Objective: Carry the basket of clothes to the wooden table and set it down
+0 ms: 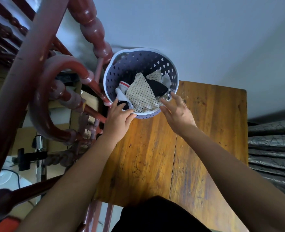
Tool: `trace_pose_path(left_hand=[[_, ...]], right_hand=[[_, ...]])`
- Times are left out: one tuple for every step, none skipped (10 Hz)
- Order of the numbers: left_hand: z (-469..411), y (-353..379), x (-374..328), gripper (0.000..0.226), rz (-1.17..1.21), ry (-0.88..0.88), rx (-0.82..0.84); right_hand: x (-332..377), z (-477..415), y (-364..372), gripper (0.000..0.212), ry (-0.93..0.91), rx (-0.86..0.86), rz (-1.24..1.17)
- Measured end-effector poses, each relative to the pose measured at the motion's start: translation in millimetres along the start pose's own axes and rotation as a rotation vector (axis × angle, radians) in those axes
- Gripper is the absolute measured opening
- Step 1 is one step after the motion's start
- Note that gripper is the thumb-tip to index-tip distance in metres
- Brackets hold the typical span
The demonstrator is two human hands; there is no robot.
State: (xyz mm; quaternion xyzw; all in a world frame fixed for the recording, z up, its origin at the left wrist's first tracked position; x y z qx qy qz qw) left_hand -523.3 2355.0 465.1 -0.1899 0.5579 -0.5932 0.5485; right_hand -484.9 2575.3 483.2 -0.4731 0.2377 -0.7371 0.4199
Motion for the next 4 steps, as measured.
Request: trace_pose_path(left_hand=[[-0.3,2.1,-1.5,0.043,-0.016,0.003,-0.011],[4.0,4.7,-7.6,0.038,-0.076,-0.008,0.000],[8.3,4.8,-14.1,0.037,-0.135,-0.041,-0.004],[14.3,-3.5,-21.0,0.030,-0.039,-0.032,-0.068]], right_hand=[[-2.5,-2.5,-0.3,0.044,0.012,0.019,-0.010],[1.0,-0.6,0.5,0.046,0.023,0.035,0.027],[2.9,5.6,2.7,0.048,0.064,0.062,0.036],[8.1,12.2,4.7,0.055,0.072,0.113,0.009]])
Point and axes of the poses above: each hand's wrist, its own z-axis away from the middle knuckle, its own y-axis out of the palm, x = y × z, the point moved 9 cm from there along -z, towards the middle knuckle, and after that the axes turned 15 degrees about x, right-handed, at the moved point
